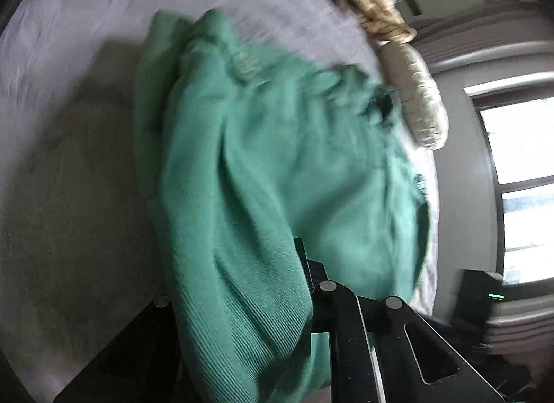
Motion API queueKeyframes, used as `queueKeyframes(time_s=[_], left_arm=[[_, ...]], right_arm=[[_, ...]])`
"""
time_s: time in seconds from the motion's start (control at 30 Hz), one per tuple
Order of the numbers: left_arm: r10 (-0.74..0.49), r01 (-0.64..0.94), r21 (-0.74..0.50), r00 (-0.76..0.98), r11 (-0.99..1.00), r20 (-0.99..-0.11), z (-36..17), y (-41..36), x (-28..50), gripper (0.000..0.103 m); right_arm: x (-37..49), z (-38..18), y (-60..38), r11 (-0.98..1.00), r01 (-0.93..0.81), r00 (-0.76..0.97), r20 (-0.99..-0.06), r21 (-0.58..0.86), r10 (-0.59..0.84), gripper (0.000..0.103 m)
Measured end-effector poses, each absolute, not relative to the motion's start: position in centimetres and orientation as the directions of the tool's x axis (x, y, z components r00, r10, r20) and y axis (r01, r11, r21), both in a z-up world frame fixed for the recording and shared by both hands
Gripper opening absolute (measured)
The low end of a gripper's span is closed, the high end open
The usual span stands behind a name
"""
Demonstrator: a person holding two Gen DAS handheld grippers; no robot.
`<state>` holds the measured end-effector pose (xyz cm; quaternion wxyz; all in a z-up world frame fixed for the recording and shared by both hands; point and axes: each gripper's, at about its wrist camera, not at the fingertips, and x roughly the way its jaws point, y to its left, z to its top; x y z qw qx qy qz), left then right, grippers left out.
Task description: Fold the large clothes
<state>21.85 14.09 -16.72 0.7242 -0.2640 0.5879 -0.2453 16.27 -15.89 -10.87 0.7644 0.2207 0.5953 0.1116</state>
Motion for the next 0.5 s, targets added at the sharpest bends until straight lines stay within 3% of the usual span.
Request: queueKeyframes(time_s=[0.13, 0.37, 0.5], left_arm=[[-0.685, 0.142, -0.672, 0.214, 0.727, -0.696, -12.5, 11.7, 20.9, 0.016], [-0.698, 0.329, -0.619, 0.25, 0.713, -0.671, -5.1, 3.4, 19.9, 0.016], [-0.652, 0.471, -0.504, 0.228, 0.724, -0.723, -3.2, -5.5, 18.9, 0.016]], right_arm=[[17.1, -16.0, -15.9, 0.88, 0.128, 0.188, -0.882, 0.458, 0.432, 0.0], [16.6, -15.4, -17.9, 0.787, 0.141, 0.206, -0.795, 0.601, 0.57, 0.0], [15.1, -12.8, -21.6, 0.741, 0.15, 0.298, -0.745, 0.655, 0.597, 0.002]])
